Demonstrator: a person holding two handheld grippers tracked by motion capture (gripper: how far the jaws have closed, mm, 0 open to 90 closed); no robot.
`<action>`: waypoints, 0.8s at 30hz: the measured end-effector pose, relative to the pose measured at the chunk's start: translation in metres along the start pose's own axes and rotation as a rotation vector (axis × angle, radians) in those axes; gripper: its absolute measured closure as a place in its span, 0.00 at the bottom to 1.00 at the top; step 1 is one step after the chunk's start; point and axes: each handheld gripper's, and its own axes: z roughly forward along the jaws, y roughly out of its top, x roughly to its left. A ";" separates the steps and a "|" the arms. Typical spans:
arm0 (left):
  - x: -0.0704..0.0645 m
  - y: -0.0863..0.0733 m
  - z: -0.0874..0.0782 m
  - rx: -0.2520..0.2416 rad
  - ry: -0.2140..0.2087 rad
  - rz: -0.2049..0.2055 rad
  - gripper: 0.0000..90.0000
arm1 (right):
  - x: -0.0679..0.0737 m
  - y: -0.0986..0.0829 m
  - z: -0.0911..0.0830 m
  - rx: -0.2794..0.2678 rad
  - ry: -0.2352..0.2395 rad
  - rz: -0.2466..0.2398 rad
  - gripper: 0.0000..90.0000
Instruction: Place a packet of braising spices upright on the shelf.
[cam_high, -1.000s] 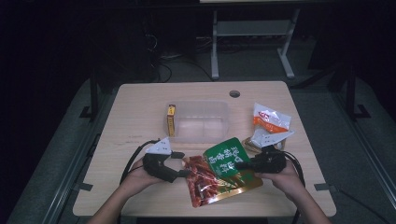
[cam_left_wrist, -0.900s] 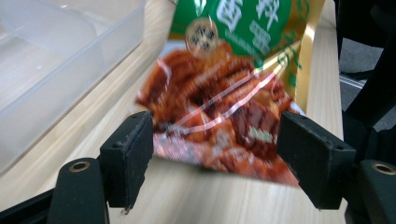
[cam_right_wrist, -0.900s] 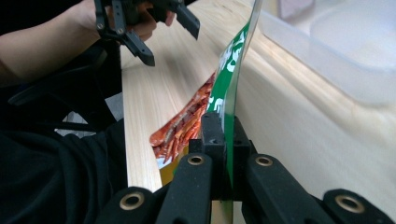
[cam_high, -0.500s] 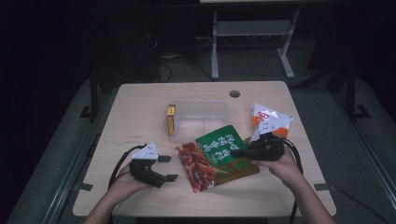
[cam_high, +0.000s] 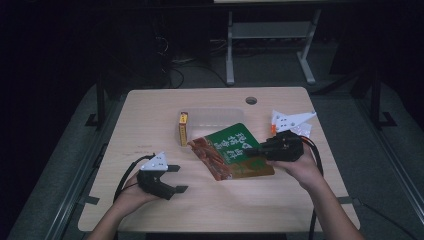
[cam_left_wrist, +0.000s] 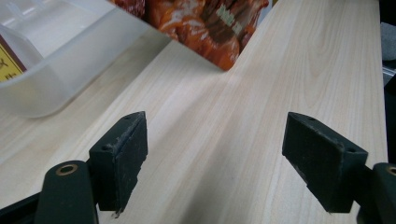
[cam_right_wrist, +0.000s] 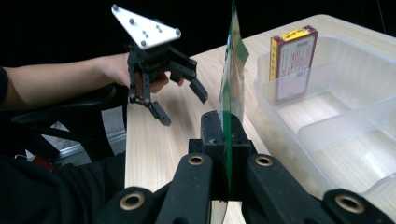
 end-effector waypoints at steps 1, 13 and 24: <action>0.000 0.000 0.000 0.000 0.000 0.000 0.24 | 0.000 0.002 -0.001 -0.002 -0.003 0.000 1.00; 0.000 -0.003 0.005 0.018 -0.002 0.015 0.23 | 0.002 0.032 -0.007 -0.003 -0.071 -0.006 1.00; 0.000 -0.003 0.005 0.018 -0.002 0.013 0.22 | -0.008 0.058 -0.006 -0.009 -0.115 0.022 1.00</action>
